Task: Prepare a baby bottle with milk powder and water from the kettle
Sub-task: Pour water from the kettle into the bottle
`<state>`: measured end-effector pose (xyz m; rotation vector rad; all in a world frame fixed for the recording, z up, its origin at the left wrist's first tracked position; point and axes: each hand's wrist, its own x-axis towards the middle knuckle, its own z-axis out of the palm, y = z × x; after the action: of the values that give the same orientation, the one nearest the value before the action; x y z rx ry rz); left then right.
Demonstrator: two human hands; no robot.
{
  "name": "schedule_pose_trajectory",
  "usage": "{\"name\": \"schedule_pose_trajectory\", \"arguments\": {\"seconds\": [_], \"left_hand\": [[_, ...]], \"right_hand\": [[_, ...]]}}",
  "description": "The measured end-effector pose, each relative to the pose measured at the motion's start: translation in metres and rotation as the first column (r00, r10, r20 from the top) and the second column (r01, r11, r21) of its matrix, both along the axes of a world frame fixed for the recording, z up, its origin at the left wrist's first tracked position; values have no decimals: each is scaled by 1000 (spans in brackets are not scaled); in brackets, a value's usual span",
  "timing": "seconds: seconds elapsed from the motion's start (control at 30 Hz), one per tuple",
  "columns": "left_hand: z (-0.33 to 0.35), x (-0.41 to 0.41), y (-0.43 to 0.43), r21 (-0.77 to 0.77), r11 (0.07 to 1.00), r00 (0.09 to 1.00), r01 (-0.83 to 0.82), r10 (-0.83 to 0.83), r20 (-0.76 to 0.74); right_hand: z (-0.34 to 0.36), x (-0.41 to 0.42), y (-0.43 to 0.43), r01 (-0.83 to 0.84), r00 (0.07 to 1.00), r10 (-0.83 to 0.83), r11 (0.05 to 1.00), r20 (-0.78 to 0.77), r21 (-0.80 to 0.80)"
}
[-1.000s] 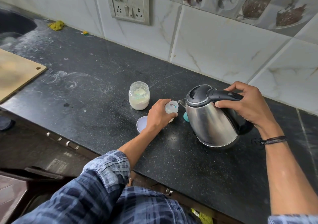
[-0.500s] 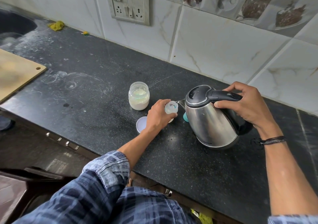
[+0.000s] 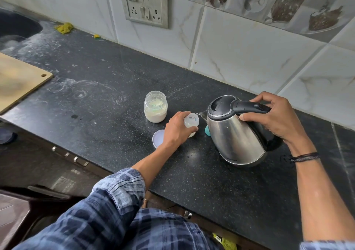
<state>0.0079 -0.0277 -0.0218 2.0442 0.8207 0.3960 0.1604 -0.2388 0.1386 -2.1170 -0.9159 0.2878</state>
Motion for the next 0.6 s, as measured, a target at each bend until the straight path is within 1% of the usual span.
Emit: {"name": "schedule_pose_trajectory", "arguments": {"seconds": [0.6], "left_hand": [[-5, 0, 1, 1, 1000, 1000, -1, 1, 15]], "right_hand": [[4, -4, 5, 1, 1000, -1, 999, 11, -32]]}}
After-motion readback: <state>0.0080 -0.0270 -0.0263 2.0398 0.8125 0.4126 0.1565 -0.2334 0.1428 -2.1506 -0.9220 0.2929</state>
